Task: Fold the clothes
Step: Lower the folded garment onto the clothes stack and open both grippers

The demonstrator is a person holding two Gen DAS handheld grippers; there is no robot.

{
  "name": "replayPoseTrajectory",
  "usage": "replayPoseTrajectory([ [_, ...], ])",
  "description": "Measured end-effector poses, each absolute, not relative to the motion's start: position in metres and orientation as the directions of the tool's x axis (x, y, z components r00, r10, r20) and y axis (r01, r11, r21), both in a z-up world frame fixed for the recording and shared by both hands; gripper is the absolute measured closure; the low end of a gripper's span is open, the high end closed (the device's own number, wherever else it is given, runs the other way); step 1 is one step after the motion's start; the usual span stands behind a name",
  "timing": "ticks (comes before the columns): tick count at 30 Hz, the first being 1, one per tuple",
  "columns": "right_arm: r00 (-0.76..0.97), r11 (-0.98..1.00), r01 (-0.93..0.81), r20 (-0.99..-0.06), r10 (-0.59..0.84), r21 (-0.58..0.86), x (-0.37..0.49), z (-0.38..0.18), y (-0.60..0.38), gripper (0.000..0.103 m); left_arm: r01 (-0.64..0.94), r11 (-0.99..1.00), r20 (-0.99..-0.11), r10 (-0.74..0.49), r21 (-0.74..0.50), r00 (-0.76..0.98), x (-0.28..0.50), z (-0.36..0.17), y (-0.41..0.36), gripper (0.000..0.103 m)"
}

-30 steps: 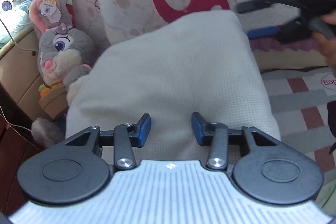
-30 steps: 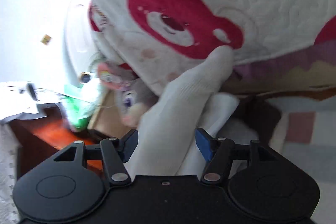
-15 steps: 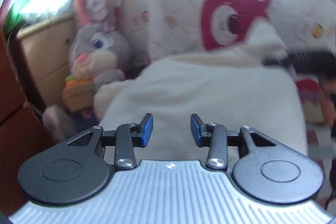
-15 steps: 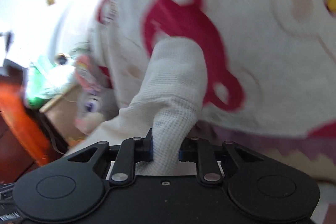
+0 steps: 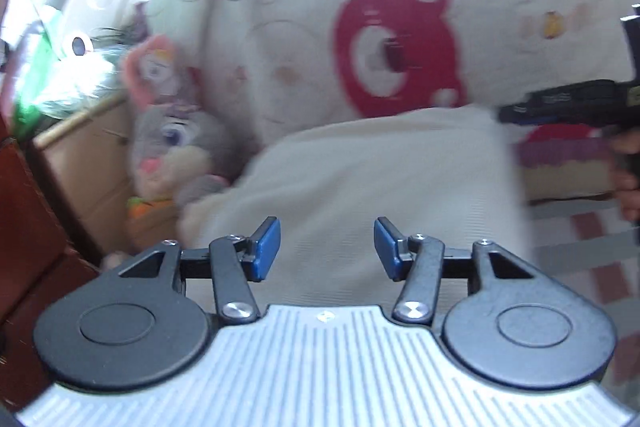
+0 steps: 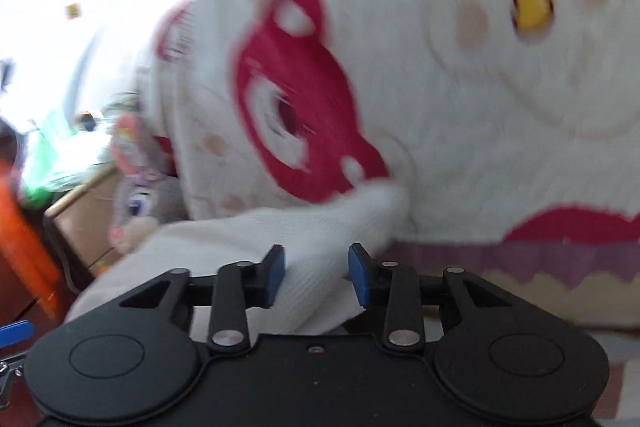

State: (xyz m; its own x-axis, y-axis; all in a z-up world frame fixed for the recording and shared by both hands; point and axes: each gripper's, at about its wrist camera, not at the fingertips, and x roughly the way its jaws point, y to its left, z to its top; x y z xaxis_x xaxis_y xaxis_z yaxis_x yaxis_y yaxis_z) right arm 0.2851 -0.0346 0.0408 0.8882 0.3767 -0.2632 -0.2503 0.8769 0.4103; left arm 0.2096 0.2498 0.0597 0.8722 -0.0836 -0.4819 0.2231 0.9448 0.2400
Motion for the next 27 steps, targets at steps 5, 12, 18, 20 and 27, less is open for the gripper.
replayPoseTrajectory([
  [5, 0.787, 0.818, -0.452, -0.271, 0.554, 0.357, 0.268, 0.035, -0.007, 0.067, 0.232, 0.949, -0.549, -0.080, 0.214, 0.832, 0.206, 0.039, 0.226, 0.054],
  [12, 0.801, 0.866, -0.373, -0.356, 0.482, 0.333, 0.285, 0.015, -0.006, 0.070, 0.152, 0.988, -0.590, -0.113, 0.016, 0.799, 0.214, 0.029, 0.236, 0.043],
  [18, 0.778, 0.847, -0.361, -0.375, 0.504, 0.389, 0.269, 0.010, -0.021, 0.065, 0.030, 0.999, -0.581, -0.034, -0.017, 0.813, 0.197, 0.028, 0.240, 0.038],
  [20, 0.789, 0.907, -0.289, -0.461, 0.407, 0.307, 0.266, -0.001, -0.021, 0.067, -0.001, 0.999, -0.570, -0.025, -0.046, 0.821, 0.185, 0.026, 0.243, 0.038],
  [27, 0.752, 0.860, -0.225, -0.480, 0.452, 0.458, 0.243, -0.047, -0.062, 0.068, -0.056, 0.991, -0.595, -0.025, -0.118, 0.804, 0.152, 0.018, 0.241, 0.038],
])
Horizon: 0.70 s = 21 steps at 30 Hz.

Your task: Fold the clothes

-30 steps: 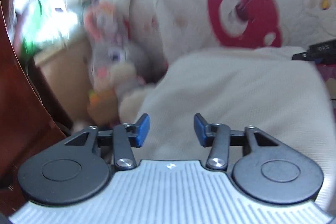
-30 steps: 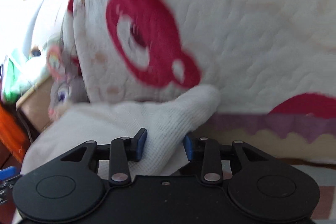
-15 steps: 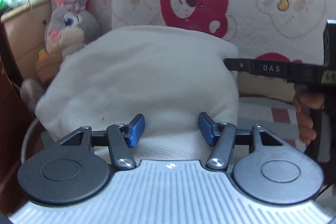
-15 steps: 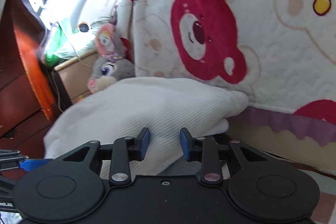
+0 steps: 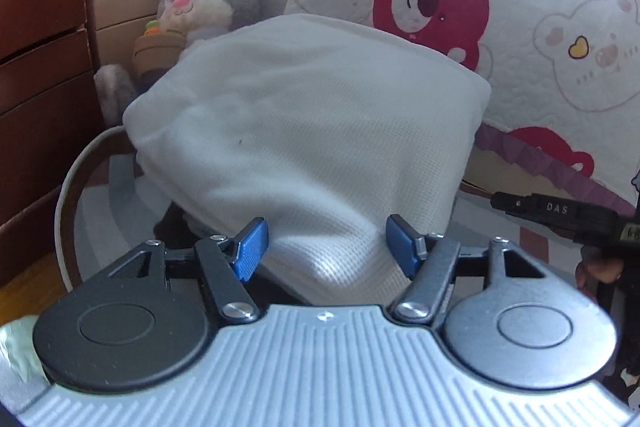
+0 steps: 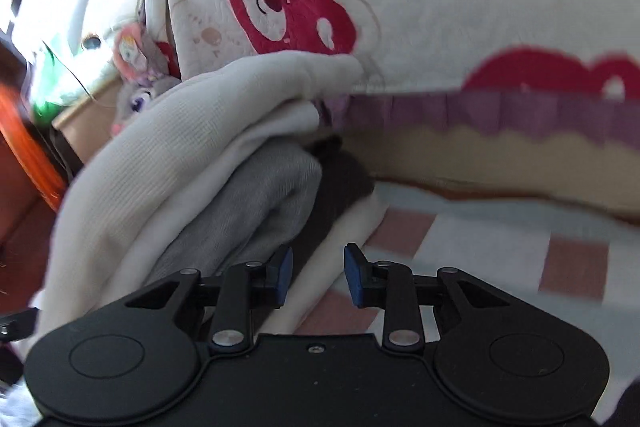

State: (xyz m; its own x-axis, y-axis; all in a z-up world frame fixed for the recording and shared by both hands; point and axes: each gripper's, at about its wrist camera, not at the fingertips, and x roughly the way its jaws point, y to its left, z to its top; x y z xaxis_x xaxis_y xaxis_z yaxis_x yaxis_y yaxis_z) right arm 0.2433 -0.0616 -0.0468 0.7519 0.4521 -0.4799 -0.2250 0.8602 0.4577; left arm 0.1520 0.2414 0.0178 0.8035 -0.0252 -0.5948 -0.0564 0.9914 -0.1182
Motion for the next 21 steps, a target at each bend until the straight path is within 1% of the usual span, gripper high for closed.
replayPoseTrajectory([
  [4, 0.728, 0.846, -0.311, -0.464, 0.504, 0.432, 0.223, -0.050, -0.062, 0.068, -0.102, 0.986, -0.641, -0.006, -0.132, 0.767, 0.136, 0.012, 0.227, 0.038],
  [7, 0.713, 0.822, -0.352, -0.440, 0.546, 0.449, 0.210, -0.047, -0.067, 0.068, -0.178, 0.973, -0.692, 0.030, -0.144, 0.721, 0.120, -0.010, 0.208, 0.040],
  [11, 0.685, 0.791, -0.447, -0.408, 0.603, 0.418, 0.185, -0.040, -0.077, 0.068, -0.187, 0.978, -0.683, 0.072, -0.095, 0.727, 0.101, -0.014, 0.167, 0.037],
  [14, 0.675, 0.795, -0.496, -0.421, 0.606, 0.349, 0.162, -0.035, -0.084, 0.066, -0.139, 0.984, -0.687, 0.025, -0.112, 0.727, 0.097, -0.011, 0.138, 0.032],
  [15, 0.664, 0.784, -0.516, -0.417, 0.621, 0.346, 0.154, -0.034, -0.089, 0.065, -0.133, 0.984, -0.692, 0.016, -0.117, 0.721, 0.096, -0.010, 0.129, 0.030],
  [17, 0.636, 0.754, -0.553, -0.404, 0.657, 0.356, 0.140, -0.030, -0.100, 0.059, -0.138, 0.985, -0.705, 0.028, -0.099, 0.709, 0.095, -0.007, 0.111, 0.027],
  [19, 0.622, 0.729, -0.577, -0.381, 0.684, 0.368, 0.125, -0.027, -0.112, 0.046, -0.166, 0.984, -0.701, 0.077, -0.060, 0.709, 0.090, -0.003, 0.093, 0.023],
  [20, 0.623, 0.724, -0.582, -0.370, 0.689, 0.369, 0.117, -0.026, -0.118, 0.044, -0.188, 0.981, -0.690, 0.103, -0.048, 0.716, 0.086, -0.001, 0.086, 0.021],
  [21, 0.624, 0.720, -0.587, -0.360, 0.694, 0.370, 0.110, -0.025, -0.124, 0.040, -0.205, 0.978, -0.682, 0.121, -0.043, 0.721, 0.081, 0.000, 0.080, 0.015],
])
